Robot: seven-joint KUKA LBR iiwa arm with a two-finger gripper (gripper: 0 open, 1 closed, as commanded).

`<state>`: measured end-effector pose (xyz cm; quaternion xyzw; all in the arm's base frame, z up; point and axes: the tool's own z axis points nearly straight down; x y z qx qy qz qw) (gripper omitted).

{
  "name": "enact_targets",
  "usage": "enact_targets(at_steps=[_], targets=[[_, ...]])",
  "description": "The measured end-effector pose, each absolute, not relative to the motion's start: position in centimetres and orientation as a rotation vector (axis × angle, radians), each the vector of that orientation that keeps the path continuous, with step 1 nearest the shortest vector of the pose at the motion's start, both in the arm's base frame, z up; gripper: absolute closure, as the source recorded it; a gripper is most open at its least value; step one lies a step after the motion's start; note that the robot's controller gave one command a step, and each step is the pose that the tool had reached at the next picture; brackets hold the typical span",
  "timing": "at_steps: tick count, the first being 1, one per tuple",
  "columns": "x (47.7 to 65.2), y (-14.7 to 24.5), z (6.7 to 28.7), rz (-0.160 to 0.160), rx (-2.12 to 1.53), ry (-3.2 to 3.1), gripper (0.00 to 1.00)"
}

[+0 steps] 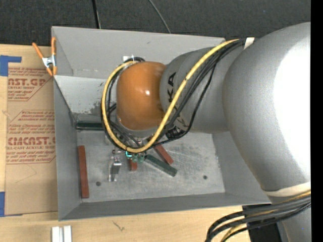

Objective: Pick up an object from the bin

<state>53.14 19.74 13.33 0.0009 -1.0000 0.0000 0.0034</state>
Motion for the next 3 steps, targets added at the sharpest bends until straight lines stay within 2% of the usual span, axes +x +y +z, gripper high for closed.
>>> enact_targets(at_steps=[1, 2, 3], targets=[[53.4, 19.7, 13.8, -0.002, 0.001, -3.142, 0.0], [55.5, 17.8, 12.0, -0.004, 0.101, -3.144, 0.0], [53.2, 16.2, 8.8, 0.0, 0.379, -3.121, 0.0]])
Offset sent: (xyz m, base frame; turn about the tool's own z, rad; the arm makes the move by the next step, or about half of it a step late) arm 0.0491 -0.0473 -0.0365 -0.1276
